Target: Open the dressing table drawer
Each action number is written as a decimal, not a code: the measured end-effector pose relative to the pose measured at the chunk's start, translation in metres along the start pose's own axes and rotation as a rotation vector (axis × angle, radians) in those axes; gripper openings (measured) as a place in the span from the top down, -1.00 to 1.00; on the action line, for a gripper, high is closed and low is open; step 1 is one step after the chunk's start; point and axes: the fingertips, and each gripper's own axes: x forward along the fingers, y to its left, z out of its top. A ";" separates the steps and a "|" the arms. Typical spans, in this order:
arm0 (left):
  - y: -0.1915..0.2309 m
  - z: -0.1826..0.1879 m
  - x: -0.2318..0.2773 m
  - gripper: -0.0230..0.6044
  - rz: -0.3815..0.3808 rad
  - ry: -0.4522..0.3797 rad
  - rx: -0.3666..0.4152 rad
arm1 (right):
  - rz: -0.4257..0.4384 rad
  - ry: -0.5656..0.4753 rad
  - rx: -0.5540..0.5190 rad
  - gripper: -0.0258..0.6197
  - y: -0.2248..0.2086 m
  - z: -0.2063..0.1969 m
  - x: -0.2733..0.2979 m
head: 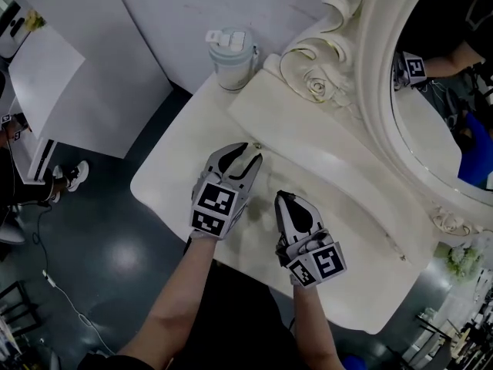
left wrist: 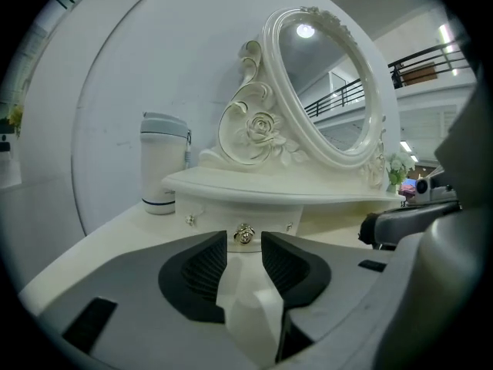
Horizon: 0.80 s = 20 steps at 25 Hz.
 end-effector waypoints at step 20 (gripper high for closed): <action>-0.002 -0.003 0.025 0.51 0.032 0.100 0.070 | 0.014 0.027 0.007 0.90 0.005 -0.015 0.003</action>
